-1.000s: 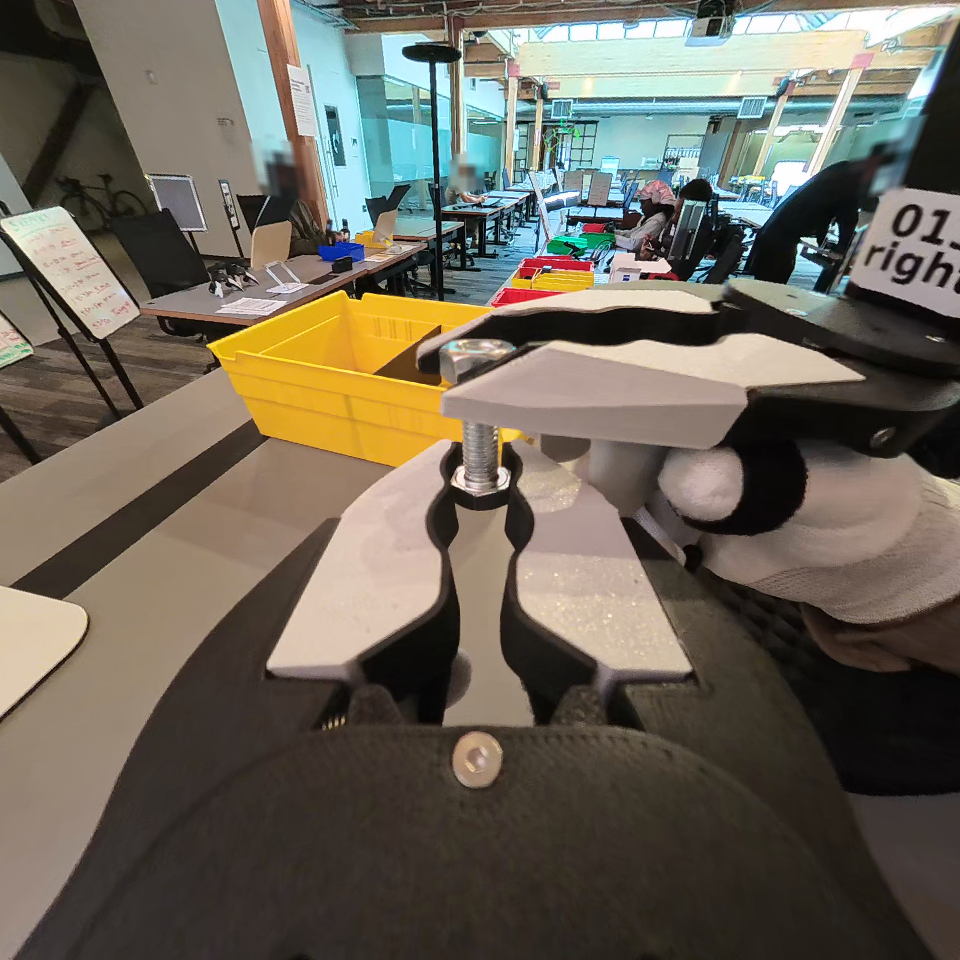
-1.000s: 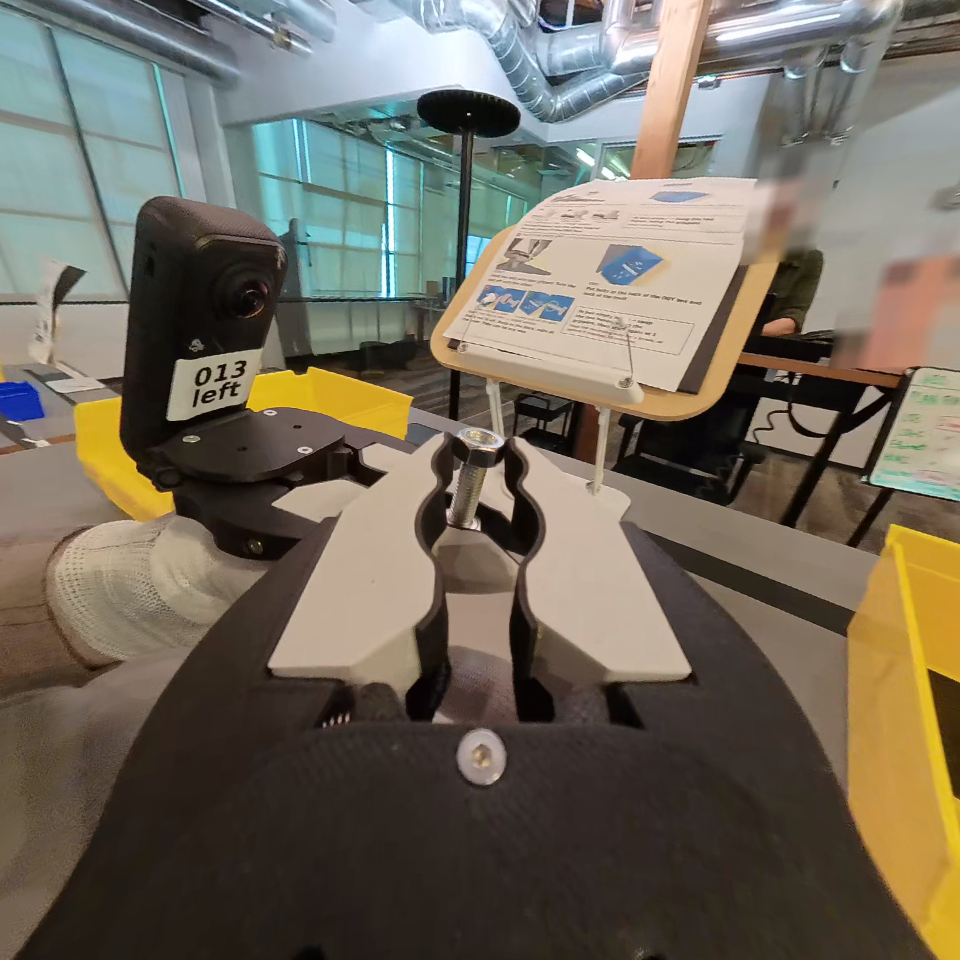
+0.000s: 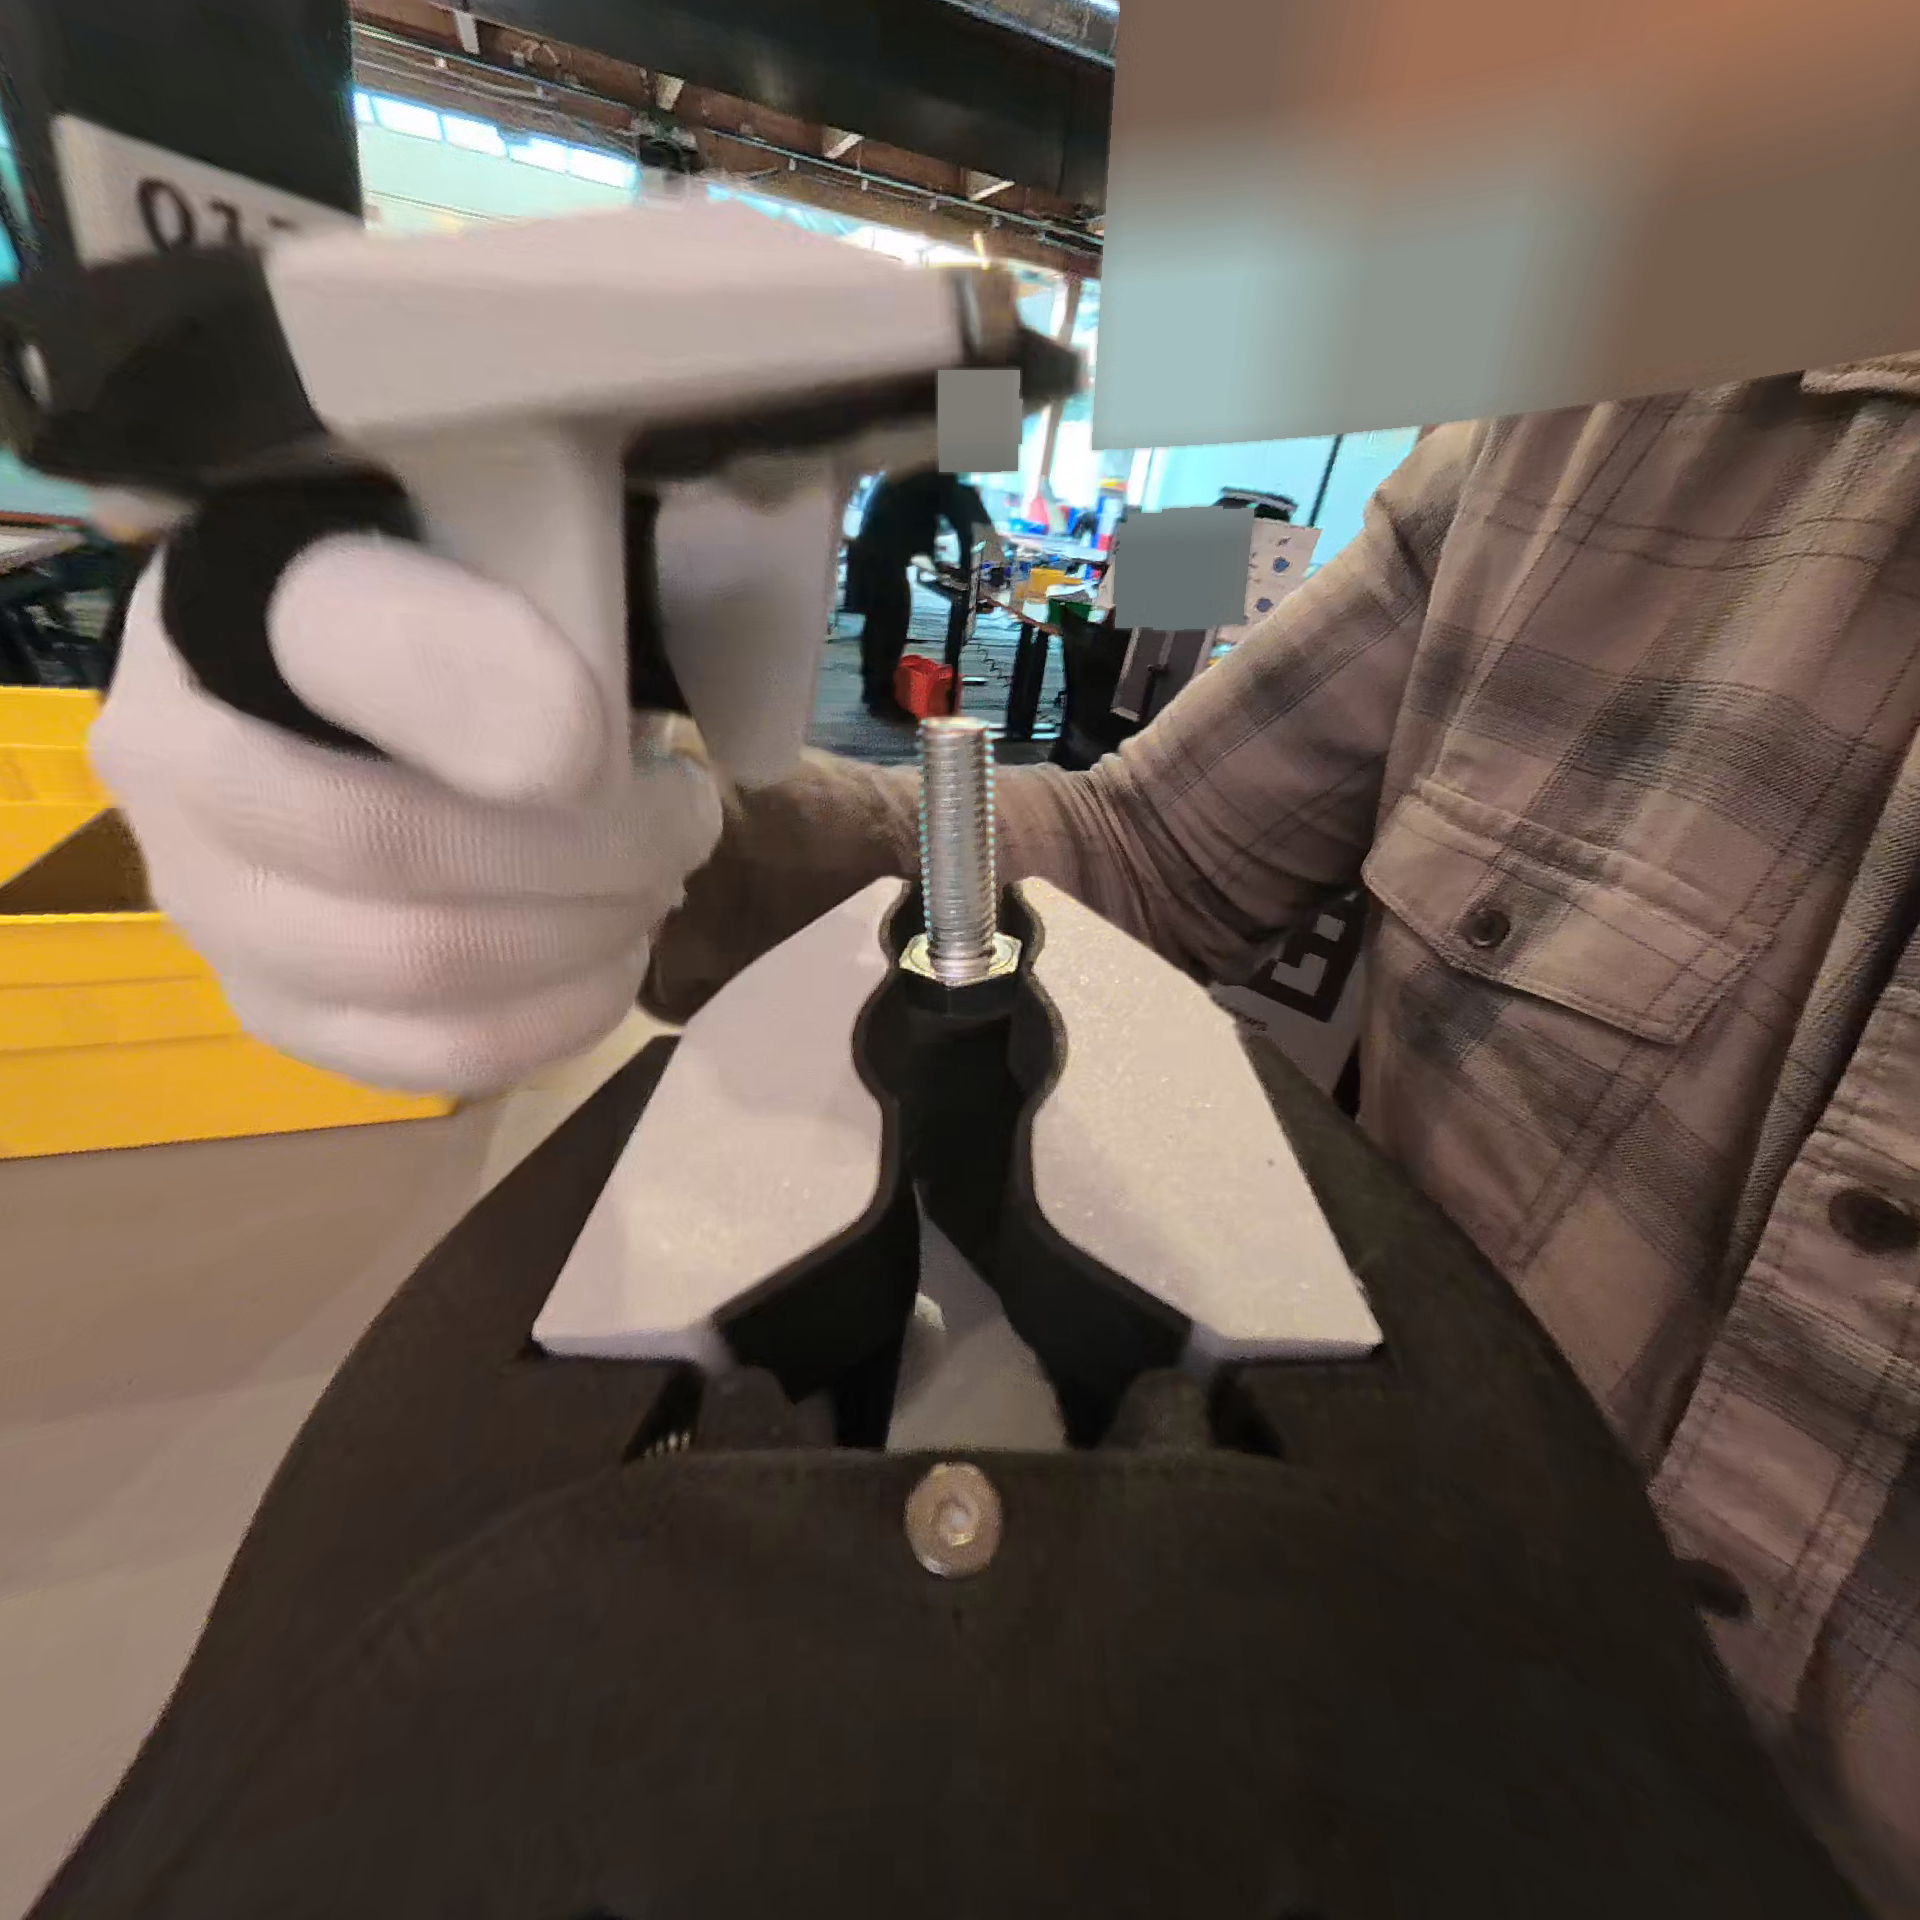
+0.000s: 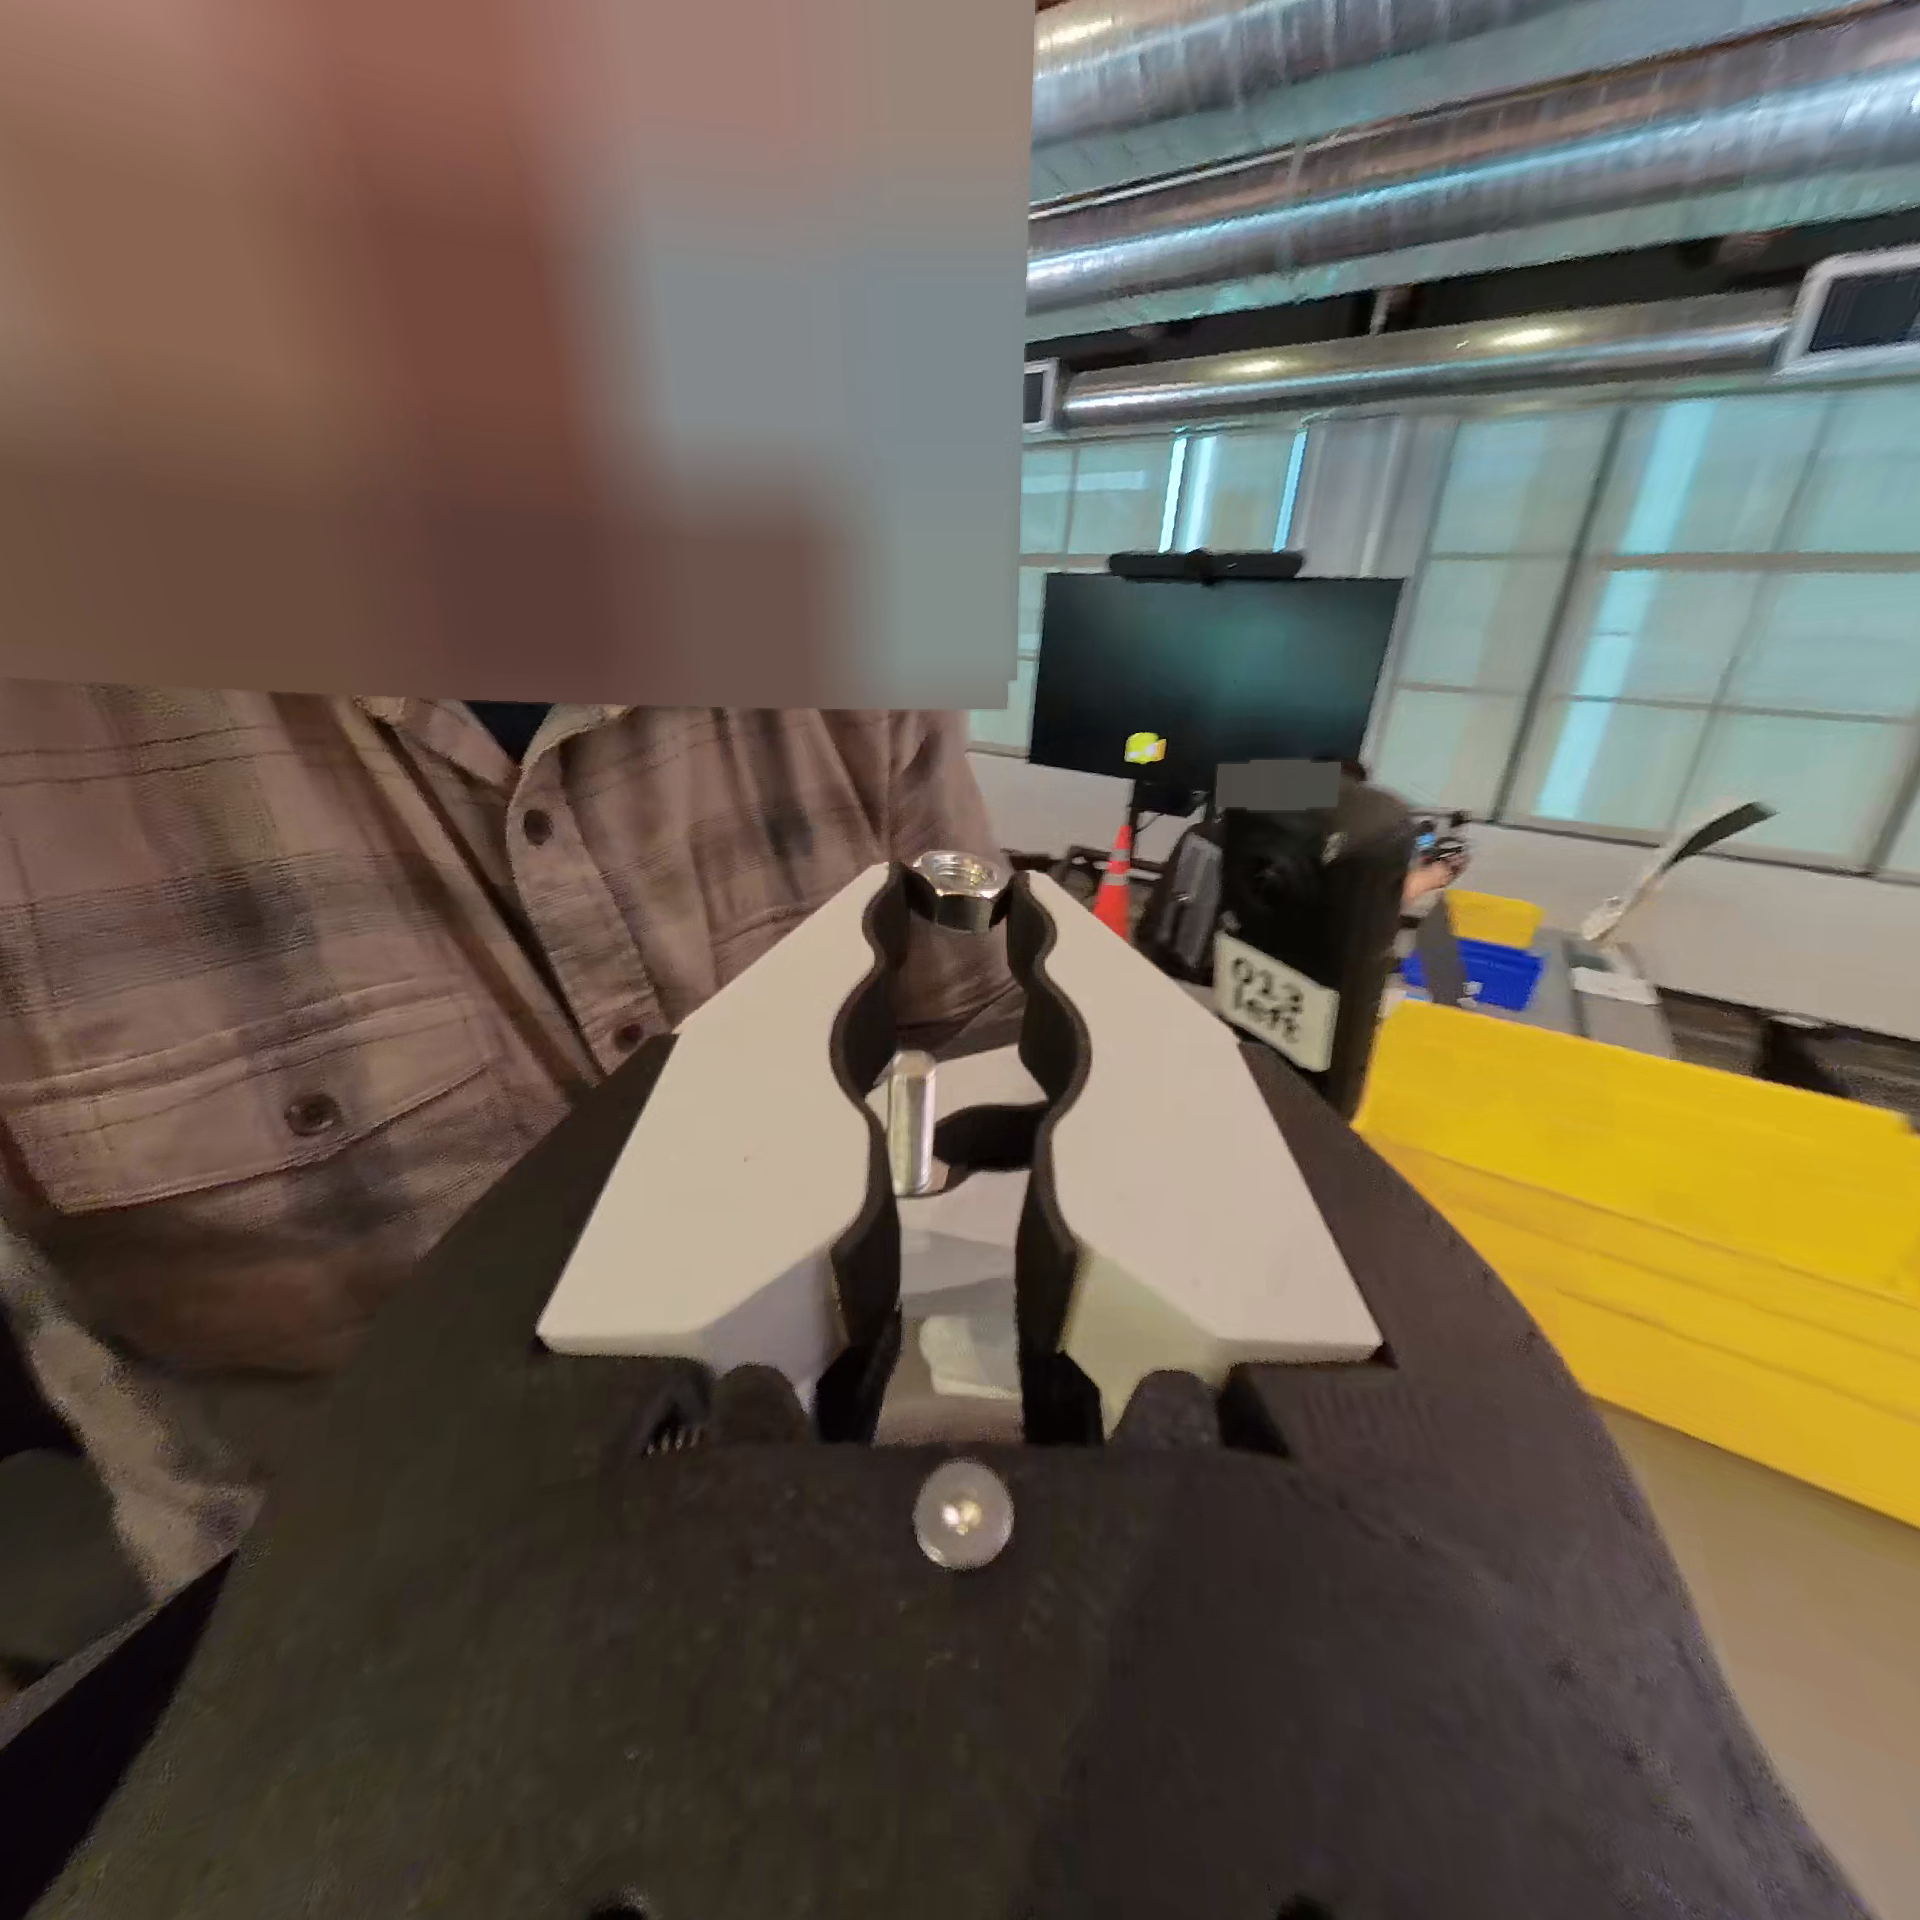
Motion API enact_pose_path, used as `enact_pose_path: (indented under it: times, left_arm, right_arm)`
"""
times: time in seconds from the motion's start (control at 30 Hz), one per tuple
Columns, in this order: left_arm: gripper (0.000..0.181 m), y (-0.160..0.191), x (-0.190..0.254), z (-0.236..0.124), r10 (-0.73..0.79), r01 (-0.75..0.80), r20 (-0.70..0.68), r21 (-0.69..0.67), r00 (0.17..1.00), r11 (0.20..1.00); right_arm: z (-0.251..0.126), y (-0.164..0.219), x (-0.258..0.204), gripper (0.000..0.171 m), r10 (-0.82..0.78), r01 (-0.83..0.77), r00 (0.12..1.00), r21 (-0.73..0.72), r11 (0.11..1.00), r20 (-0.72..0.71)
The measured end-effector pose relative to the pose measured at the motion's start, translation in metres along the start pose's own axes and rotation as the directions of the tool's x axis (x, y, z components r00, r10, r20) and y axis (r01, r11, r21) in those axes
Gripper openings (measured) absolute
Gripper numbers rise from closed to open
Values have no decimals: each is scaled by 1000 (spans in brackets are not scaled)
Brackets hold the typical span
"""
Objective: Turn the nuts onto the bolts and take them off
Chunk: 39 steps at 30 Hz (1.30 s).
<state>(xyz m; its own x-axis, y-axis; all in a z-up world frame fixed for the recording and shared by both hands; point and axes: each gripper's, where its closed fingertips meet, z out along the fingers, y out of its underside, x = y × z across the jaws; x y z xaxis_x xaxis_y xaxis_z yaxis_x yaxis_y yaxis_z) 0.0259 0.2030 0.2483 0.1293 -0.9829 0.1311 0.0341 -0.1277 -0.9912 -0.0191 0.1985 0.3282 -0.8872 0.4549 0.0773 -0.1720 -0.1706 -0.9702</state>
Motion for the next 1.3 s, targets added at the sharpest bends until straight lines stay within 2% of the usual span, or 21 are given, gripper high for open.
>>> enact_pose_path:
  times: [0.03, 0.1, 0.13, 0.17, 0.23, 0.3, 0.37, 0.4, 0.43, 0.53, 0.63, 0.77, 0.87, 0.97, 1.13, 1.2, 1.3]
  left_arm:
    - [15, 1, -3, -2, 10, -10, 17, -11, 1000, 1000]
    - [15, -1, -5, -6, 9, -9, 26, -3, 1000, 1000]
    - [15, -2, -8, -8, 10, -10, 36, -1, 999, 1000]
    - [15, -2, -10, -10, 14, -14, 47, -4, 999, 1000]
    - [15, -2, -14, -14, 22, -21, 71, -12, 997, 1000]
    - [15, -1, -18, -16, 22, -20, 89, -18, 996, 1000]
    - [15, 1, -21, -16, 10, -8, 96, -19, 995, 1000]
    - [15, 3, -23, -16, 5, -3, 102, -22, 995, 1000]
    - [15, 5, -25, -16, 2, 1, 110, -28, 994, 1000]
    - [15, 12, -28, -14, -3, 8, 122, -47, 993, 999]
    - [15, 19, -28, -10, 10, 1, 129, -87, 992, 996]
    - [14, 27, -31, -9, 17, 1, 147, -117, 989, 993]
    - [14, 30, -35, -11, 12, 7, 160, -120, 987, 993]
    - [15, 31, -37, -13, 13, 8, 168, -126, 986, 992]
    - [15, 33, -39, -15, 12, 11, 174, -130, 985, 991]
    - [15, 33, -40, -15, 9, 14, 176, -132, 984, 991]
    - [14, 34, -42, -17, 7, 17, 187, -128, 982, 992]
  right_arm:
    - [-5, -8, 5, 17, -29, 30, 998, 6, 1000, -52]
    - [-24, -19, 23, 17, -100, 92, 963, -46, 995, -249]
    - [-40, -22, 32, 17, -136, 106, 919, -100, 989, -370]
    - [-65, -21, 47, 17, -186, 95, 826, -194, 976, -531]
    - [-124, -5, 52, 17, -292, -31, 637, -401, 915, -714]
    - [-192, 14, 42, 17, -404, -228, 432, -531, 816, -806]
    - [-250, 33, 22, 17, -450, -419, 309, -544, 727, -838]
    - [-279, 44, 10, 17, -492, -519, 259, -549, 655, -831]
    - [-301, 57, -4, 17, -514, -613, 244, -542, 576, -822]
    - [-352, 88, -35, 17, -564, -796, 239, -492, 352, -790]
    - [-386, 113, -57, 17, -585, -887, 311, -449, 104, -749]
    - [-418, 135, -80, 17, -544, -903, 425, -377, -205, -723]
    - [-432, 145, -91, 17, -478, -854, 511, -360, -375, -715]
    - [-434, 151, -89, 17, -423, -796, 586, -392, -461, -691]
    - [-428, 153, -86, 23, -353, -740, 645, -440, -509, -678]
    - [-425, 151, -84, 42, -347, -745, 642, -449, -493, -684]
    - [-424, 138, -82, 44, -379, -762, 631, -450, -465, -677]
